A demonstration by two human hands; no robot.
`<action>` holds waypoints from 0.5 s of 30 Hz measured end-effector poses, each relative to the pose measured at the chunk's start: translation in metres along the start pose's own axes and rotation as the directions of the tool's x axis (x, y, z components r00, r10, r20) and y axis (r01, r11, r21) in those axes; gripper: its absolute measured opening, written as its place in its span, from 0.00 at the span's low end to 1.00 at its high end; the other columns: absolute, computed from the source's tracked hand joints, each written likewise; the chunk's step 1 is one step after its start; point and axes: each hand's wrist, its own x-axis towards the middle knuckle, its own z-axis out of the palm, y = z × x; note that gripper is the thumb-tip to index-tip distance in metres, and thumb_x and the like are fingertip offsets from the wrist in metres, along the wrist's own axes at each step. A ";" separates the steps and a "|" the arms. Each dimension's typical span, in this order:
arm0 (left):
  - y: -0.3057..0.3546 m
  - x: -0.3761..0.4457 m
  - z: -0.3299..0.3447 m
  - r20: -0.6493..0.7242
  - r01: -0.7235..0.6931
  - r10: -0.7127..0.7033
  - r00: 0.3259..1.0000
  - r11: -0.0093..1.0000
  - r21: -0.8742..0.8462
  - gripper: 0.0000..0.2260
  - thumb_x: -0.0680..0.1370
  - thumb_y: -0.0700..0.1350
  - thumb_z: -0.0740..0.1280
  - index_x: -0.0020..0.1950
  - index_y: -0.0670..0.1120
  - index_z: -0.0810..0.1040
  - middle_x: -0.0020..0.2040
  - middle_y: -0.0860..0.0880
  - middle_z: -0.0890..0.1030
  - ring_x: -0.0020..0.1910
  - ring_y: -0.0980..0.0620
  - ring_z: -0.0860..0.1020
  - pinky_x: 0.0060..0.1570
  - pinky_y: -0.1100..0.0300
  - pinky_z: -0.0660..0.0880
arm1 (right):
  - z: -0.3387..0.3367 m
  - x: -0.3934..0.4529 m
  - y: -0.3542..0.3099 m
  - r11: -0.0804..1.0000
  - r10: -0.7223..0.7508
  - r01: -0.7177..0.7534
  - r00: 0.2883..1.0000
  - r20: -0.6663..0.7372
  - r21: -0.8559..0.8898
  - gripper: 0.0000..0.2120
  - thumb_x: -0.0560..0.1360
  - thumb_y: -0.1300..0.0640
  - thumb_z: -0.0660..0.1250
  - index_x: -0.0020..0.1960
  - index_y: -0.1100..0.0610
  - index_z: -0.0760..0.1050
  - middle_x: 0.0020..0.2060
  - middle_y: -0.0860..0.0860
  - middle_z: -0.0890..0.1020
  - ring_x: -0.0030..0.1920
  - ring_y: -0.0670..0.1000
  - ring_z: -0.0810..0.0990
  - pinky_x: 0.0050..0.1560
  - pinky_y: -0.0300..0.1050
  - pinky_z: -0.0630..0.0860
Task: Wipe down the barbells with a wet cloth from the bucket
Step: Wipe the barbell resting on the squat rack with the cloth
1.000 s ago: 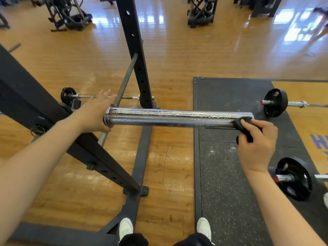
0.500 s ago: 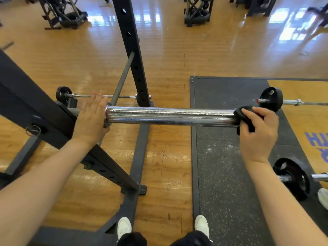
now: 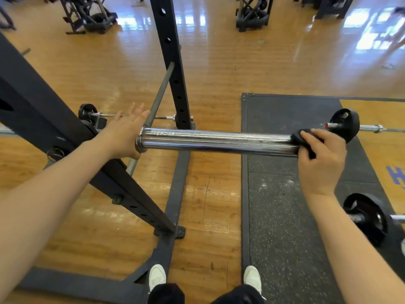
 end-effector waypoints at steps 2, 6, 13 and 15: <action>0.003 -0.004 0.000 -0.044 0.028 -0.027 0.999 0.999 0.017 0.54 0.67 0.49 0.77 0.77 0.43 0.40 0.77 0.44 0.38 0.76 0.45 0.37 0.73 0.47 0.42 | 0.000 -0.009 0.002 1.000 0.018 -0.018 1.000 -0.017 0.005 0.11 0.72 0.69 0.65 0.53 0.66 0.80 0.48 0.63 0.80 0.51 0.57 0.72 0.59 0.35 0.64; 0.004 -0.026 0.023 -0.355 -0.015 0.049 0.934 0.995 0.099 0.52 0.63 0.45 0.80 0.76 0.38 0.50 0.76 0.36 0.50 0.75 0.37 0.49 0.73 0.53 0.37 | -0.008 -0.029 0.006 1.000 0.012 -0.012 1.000 -0.006 -0.020 0.12 0.69 0.74 0.67 0.51 0.67 0.80 0.45 0.64 0.79 0.48 0.57 0.70 0.54 0.31 0.63; 0.024 -0.024 0.054 -0.488 0.128 -0.108 0.866 0.992 0.007 0.49 0.65 0.42 0.79 0.74 0.34 0.51 0.73 0.31 0.58 0.73 0.35 0.55 0.73 0.47 0.43 | -0.012 -0.047 0.007 0.994 0.110 -0.108 0.991 0.080 -0.033 0.13 0.68 0.71 0.65 0.50 0.67 0.81 0.44 0.62 0.80 0.48 0.54 0.71 0.52 0.37 0.66; 0.024 -0.017 0.053 -0.454 0.123 -0.114 0.884 0.992 -0.009 0.48 0.64 0.42 0.80 0.74 0.33 0.53 0.72 0.31 0.59 0.73 0.34 0.55 0.73 0.46 0.45 | -0.017 -0.052 0.005 0.987 0.160 -0.158 0.983 0.086 -0.027 0.13 0.69 0.70 0.64 0.51 0.67 0.80 0.45 0.62 0.80 0.49 0.53 0.71 0.53 0.37 0.66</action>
